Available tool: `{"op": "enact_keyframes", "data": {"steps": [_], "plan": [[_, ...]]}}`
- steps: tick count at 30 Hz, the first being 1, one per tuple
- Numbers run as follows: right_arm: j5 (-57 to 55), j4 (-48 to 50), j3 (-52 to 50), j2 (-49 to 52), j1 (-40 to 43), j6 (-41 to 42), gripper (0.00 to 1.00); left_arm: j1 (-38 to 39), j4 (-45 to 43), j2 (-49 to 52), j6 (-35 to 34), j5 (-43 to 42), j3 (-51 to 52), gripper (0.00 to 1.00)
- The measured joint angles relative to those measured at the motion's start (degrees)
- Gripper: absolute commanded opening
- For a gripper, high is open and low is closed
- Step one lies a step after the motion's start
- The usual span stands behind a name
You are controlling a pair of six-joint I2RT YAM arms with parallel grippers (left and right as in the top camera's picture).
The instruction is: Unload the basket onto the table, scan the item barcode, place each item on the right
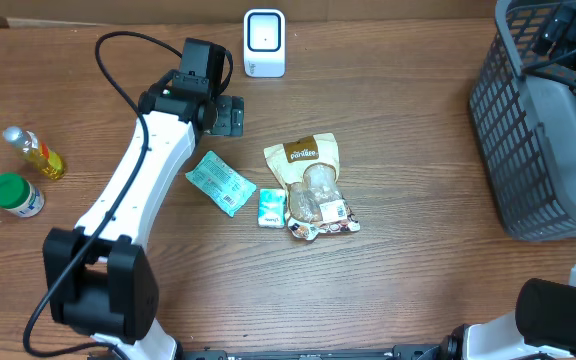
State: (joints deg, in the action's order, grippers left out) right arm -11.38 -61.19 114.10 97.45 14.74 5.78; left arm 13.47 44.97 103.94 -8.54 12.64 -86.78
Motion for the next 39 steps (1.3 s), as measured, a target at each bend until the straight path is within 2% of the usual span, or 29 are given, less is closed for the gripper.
{"op": "enact_keyframes", "data": {"steps": [31,39], "plan": [[0.0,0.0,0.0,0.0,0.0,0.0,1.0,-1.0,-0.2,18.1,1.2,-5.1,-0.4,1.0],[0.0,0.0,0.0,0.0,0.0,0.0,1.0,-1.1,4.5,18.3,1.3,-5.1,-1.2,1.0]]}}
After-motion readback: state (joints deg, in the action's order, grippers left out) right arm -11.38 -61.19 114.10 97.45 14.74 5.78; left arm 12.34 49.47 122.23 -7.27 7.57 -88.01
